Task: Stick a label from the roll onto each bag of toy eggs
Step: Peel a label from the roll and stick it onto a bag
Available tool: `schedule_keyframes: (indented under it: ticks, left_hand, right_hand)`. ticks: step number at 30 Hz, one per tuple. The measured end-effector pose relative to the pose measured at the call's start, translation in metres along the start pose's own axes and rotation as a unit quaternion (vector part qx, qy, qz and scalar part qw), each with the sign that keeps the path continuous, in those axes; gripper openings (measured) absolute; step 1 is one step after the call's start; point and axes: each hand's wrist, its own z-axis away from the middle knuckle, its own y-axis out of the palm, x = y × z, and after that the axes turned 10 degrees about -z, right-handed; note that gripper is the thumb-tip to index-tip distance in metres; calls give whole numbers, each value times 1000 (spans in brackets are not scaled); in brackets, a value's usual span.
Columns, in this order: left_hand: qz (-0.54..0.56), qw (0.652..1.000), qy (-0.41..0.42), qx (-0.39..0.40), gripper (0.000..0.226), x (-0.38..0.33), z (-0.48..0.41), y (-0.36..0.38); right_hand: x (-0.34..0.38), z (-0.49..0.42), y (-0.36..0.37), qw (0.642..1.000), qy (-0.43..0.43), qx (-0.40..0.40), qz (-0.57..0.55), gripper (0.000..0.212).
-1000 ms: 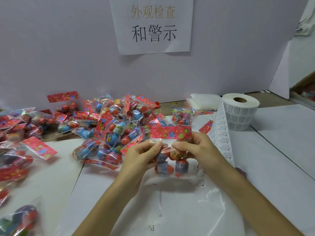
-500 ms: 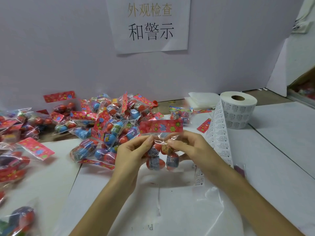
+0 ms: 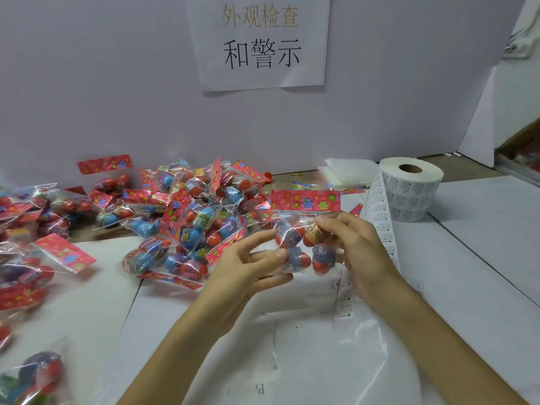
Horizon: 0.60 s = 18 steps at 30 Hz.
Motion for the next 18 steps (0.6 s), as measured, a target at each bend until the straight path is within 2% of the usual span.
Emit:
schedule_keyframes:
  ticks: [3,6,10,13,16,18]
  left_hand:
    - [21,1000,-7,12,53,2,-2,-2]
    - [30,999,-14,10,38,0,-4,-4]
    - [10,1000,-12,-20,33,2,-4,-6]
    - [2,998,1,-56,20,2,-5,-4]
    - [-6,999,1,-42,46,3,-4,-4]
    - [-18,999,8,-30,48,3,-3,-4]
  right_hand:
    - [-2,-1,0,1000,-6,9,-1,20]
    - [-3,-2,-1,1000,-10,16,-5,17]
    - [-3,-2,-2,1000,-17,20,-15,17]
    - [-5,-2,-3,1000,-21,12,-13,12]
    - [-4,-2,-3,1000,-20,18,-9,12]
    - [-4,-2,-3,1000,-17,26,0,12]
